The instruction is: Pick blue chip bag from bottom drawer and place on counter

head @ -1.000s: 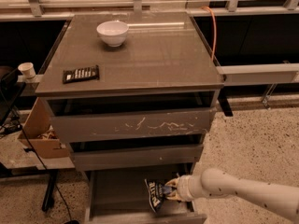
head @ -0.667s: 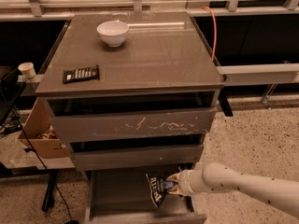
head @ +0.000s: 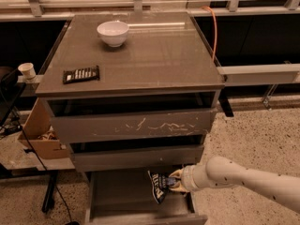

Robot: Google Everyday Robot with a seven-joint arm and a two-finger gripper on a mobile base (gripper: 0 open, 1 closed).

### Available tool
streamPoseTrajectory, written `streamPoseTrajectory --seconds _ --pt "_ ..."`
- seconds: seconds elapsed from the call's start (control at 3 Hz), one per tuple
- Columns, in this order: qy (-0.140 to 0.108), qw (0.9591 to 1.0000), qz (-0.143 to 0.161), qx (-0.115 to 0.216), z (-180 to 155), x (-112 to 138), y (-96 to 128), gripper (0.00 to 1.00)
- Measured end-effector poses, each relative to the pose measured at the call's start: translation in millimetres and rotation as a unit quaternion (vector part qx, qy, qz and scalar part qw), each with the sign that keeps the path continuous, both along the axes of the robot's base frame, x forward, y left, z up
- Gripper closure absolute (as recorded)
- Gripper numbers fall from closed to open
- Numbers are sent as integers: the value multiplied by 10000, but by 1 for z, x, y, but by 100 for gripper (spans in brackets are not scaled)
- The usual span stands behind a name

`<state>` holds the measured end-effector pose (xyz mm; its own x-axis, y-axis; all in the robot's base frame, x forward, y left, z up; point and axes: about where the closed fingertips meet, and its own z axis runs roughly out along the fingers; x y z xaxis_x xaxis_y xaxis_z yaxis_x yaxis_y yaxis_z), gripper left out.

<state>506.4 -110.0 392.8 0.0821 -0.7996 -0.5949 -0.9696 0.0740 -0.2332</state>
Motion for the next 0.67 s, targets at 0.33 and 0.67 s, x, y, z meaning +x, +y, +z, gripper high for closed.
streamPoseTrajectory --seconds 0.33,0.67 --pt "153 9996 -214 77 61 6 -13 100" --pt "78 9990 -403 -194 171 10 -30 100"
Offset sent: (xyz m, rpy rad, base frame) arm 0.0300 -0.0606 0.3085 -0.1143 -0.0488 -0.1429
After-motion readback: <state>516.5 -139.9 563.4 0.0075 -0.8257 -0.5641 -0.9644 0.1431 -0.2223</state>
